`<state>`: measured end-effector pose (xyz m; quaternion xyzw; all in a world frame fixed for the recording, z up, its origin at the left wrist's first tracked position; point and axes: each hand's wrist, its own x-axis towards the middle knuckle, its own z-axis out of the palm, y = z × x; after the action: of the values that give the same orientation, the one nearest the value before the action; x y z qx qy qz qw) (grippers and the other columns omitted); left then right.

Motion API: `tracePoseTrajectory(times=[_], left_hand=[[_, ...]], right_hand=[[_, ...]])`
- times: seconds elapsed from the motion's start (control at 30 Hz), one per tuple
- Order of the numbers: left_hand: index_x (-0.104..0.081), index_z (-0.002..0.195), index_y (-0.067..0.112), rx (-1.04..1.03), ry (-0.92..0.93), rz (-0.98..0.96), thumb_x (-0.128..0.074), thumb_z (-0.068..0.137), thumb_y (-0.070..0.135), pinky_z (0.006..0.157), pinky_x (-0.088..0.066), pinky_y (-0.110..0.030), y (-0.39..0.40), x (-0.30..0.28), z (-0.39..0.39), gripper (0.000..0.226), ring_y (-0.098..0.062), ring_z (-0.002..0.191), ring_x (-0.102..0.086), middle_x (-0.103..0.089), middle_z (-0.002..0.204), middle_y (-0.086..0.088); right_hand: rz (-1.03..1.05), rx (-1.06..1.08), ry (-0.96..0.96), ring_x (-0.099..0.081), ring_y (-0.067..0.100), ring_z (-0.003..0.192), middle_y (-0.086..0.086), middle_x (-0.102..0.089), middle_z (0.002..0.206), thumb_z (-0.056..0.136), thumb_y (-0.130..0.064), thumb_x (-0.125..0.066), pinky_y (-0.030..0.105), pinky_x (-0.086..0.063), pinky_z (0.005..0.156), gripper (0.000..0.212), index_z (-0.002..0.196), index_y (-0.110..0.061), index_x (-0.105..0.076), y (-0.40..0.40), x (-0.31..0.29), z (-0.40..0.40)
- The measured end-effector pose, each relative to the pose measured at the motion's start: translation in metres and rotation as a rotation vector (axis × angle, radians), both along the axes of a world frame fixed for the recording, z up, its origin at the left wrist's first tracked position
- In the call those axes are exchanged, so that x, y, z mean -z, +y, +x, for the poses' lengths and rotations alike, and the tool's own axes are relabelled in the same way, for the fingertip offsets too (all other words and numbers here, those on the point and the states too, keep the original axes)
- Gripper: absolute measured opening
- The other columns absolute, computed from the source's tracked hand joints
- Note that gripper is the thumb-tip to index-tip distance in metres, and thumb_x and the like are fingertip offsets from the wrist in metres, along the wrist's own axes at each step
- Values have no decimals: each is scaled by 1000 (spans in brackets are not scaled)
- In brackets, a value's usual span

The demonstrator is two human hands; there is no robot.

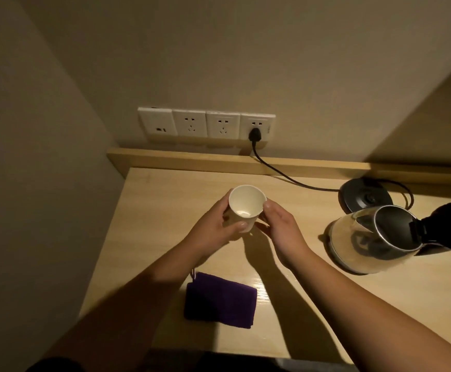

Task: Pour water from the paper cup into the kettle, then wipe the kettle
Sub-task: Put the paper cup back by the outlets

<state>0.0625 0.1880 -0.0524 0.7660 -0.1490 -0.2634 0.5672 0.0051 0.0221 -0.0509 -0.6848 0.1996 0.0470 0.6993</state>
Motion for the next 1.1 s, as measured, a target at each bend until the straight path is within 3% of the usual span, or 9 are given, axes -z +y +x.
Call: tracePoseTrajectory(times=[0.17,0.37,0.5,0.53,0.63,0.8,0.93,1.03,1.1], left_hand=[[-37,135,54,-9,3,29,-71,85,31,93,-52,-42,-9,26,44,66,-9,123,-49,-45,138,17],[-37,136,50,1,-28,85,-72,83,32,95,-50,-42,-30,53,100,66,-5,119,-51,-50,134,20],[-36,131,57,-6,-46,131,-71,81,39,96,-49,-37,-36,73,121,64,1,115,-51,-52,124,30],[-35,129,60,-5,-39,138,-71,80,39,95,-49,-34,-36,76,124,64,4,113,-51,-51,119,35],[-32,122,67,-5,-34,135,-74,79,37,92,-47,-27,-38,80,130,67,14,109,-50,-49,113,46],[-34,131,55,0,-77,130,-71,79,40,98,-47,-39,-45,86,135,65,-3,118,-51,-53,130,20],[-34,136,46,-10,-82,148,-72,82,37,98,-47,-42,-47,89,140,67,-8,120,-51,-52,134,14],[-32,137,47,-2,-100,167,-73,82,36,99,-46,-38,-45,90,140,69,-8,122,-49,-50,136,15],[-30,138,48,0,-128,192,-75,81,33,95,-42,-28,-42,90,140,74,-7,124,-47,-47,138,17]], right_hand=[[-24,105,15,-61,6,113,-17,-66,119,105,-34,-40,19,-52,82,27,120,-43,-61,-1,17,34],[-50,171,24,-56,15,120,1,-62,130,107,-28,-38,35,-47,101,34,136,-24,-56,-11,34,89],[-36,196,39,-59,6,109,-8,-66,115,107,-24,-39,12,-49,79,32,132,-24,-59,-13,42,112],[-31,199,45,-59,5,108,-8,-66,115,106,-24,-40,11,-48,77,32,131,-25,-59,-13,43,114],[-57,191,45,-57,8,114,-8,-64,118,106,-27,-40,22,-45,89,28,127,-33,-58,-18,45,120],[-85,162,46,-55,12,121,-4,-64,127,107,-26,-39,27,-43,98,32,133,-29,-58,-29,53,124],[-168,119,66,-53,15,124,-2,-61,132,107,-29,-39,36,-41,106,35,137,-27,-56,-36,56,128],[-195,106,71,-50,16,126,-4,-59,133,107,-31,-38,33,-40,104,36,139,-28,-54,-36,57,127],[-206,109,76,-49,18,128,-2,-57,138,107,-32,-37,39,-39,109,38,141,-27,-53,-35,57,126]])
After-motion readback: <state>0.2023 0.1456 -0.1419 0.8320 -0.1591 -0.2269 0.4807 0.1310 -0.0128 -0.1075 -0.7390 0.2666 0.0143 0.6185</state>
